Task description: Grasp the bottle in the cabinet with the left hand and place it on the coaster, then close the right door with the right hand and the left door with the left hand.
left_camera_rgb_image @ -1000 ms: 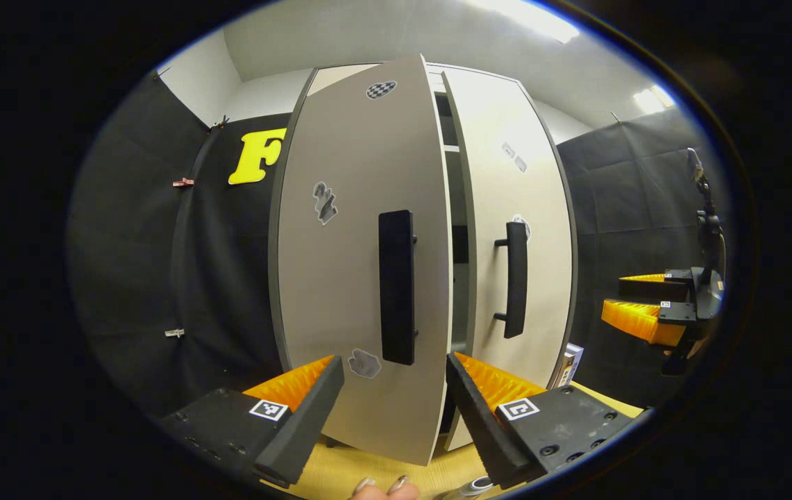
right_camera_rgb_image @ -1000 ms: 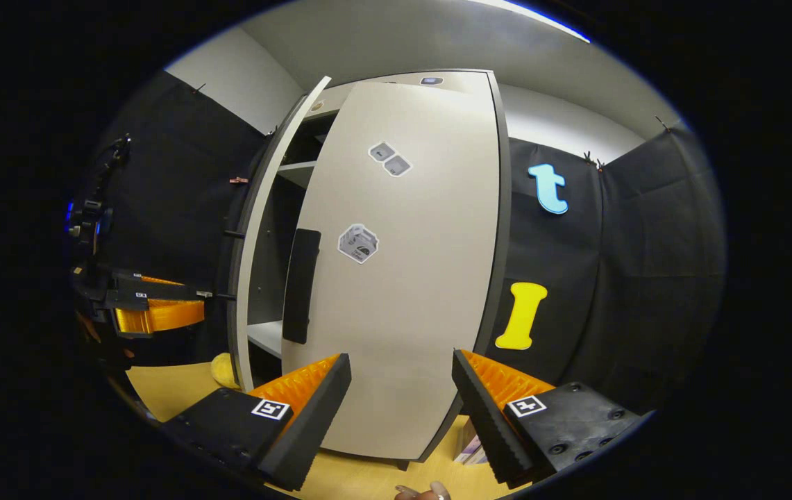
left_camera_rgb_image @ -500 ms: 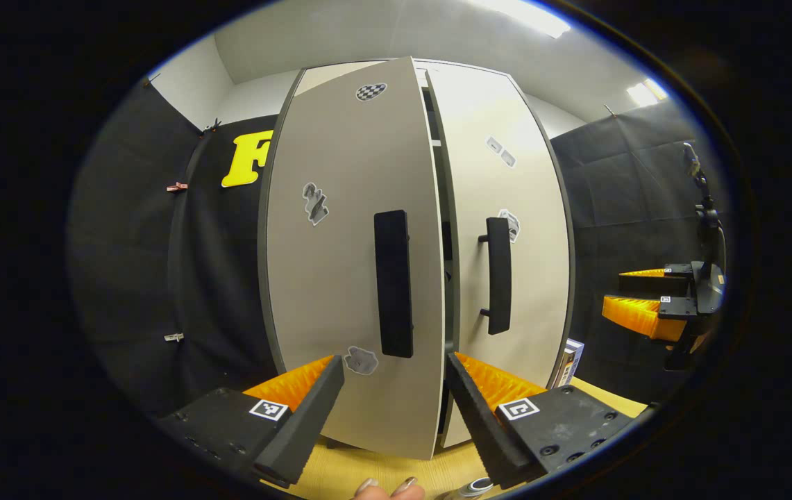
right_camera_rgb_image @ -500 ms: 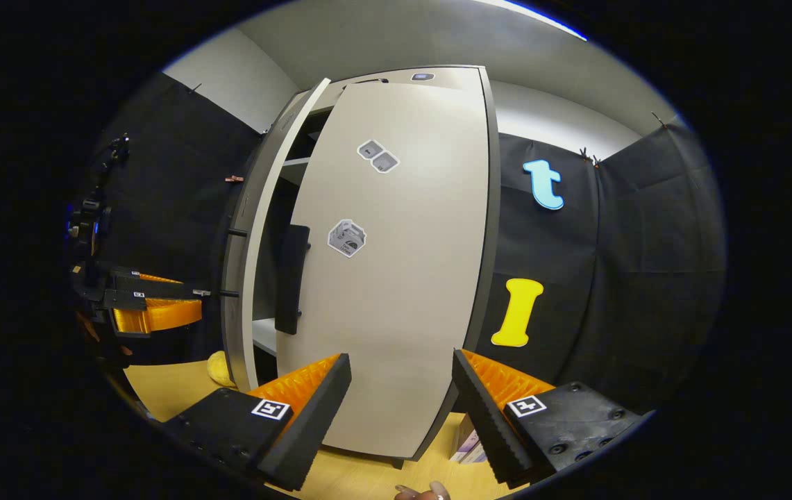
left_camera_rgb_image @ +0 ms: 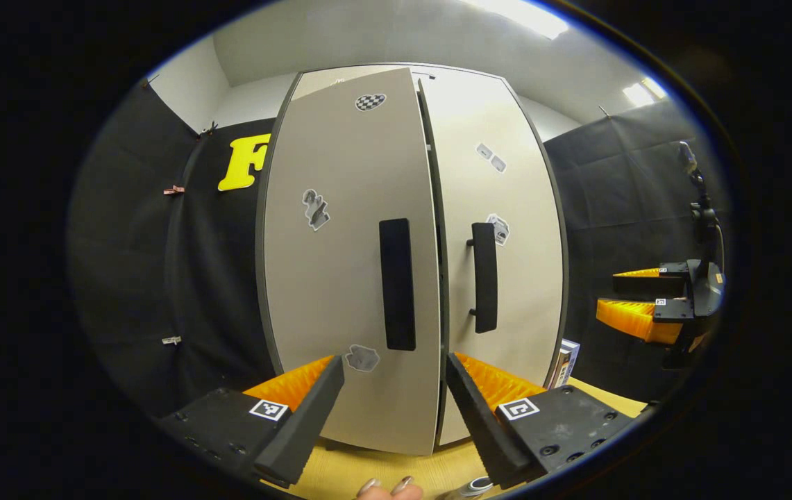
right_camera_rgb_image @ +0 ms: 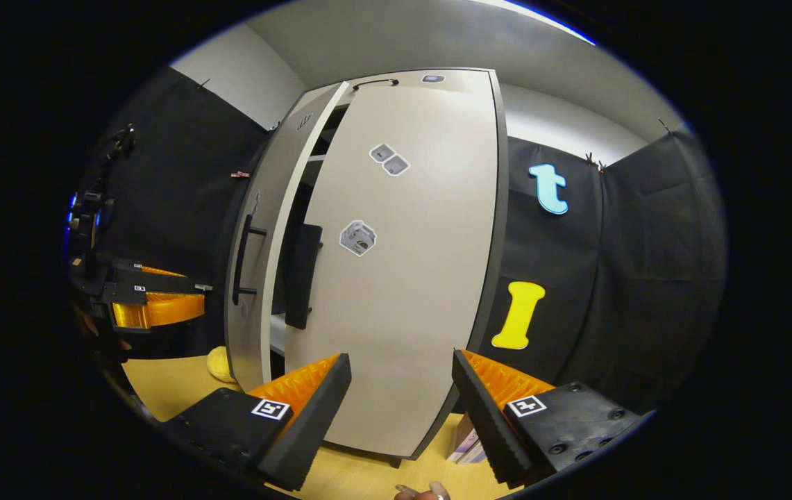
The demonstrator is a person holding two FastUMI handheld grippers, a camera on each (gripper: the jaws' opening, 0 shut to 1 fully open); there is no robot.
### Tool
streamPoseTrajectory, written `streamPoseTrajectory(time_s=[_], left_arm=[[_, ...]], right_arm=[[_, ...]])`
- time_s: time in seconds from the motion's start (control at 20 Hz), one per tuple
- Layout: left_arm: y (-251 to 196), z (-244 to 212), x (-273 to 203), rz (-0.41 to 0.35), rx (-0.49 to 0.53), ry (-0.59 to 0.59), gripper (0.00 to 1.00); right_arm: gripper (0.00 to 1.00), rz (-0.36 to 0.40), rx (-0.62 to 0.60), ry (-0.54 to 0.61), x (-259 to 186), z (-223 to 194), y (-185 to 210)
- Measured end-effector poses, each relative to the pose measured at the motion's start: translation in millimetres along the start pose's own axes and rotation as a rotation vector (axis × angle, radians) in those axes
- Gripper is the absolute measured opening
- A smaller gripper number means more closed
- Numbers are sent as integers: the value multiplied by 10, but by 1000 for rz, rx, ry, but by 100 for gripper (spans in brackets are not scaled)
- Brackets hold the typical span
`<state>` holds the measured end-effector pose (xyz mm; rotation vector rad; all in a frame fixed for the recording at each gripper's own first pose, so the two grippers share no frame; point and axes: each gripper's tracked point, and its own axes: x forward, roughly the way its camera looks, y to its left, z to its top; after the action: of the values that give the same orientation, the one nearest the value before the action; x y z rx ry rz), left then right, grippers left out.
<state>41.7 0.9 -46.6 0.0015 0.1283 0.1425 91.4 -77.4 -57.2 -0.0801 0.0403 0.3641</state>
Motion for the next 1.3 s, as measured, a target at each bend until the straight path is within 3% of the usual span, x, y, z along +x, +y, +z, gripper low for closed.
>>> streamPoseTrajectory(time_s=[1.3], left_arm=[[-98,89,-116,-4,39,-21,93]], right_arm=[[97,0,-6,-22,-50,46,12]])
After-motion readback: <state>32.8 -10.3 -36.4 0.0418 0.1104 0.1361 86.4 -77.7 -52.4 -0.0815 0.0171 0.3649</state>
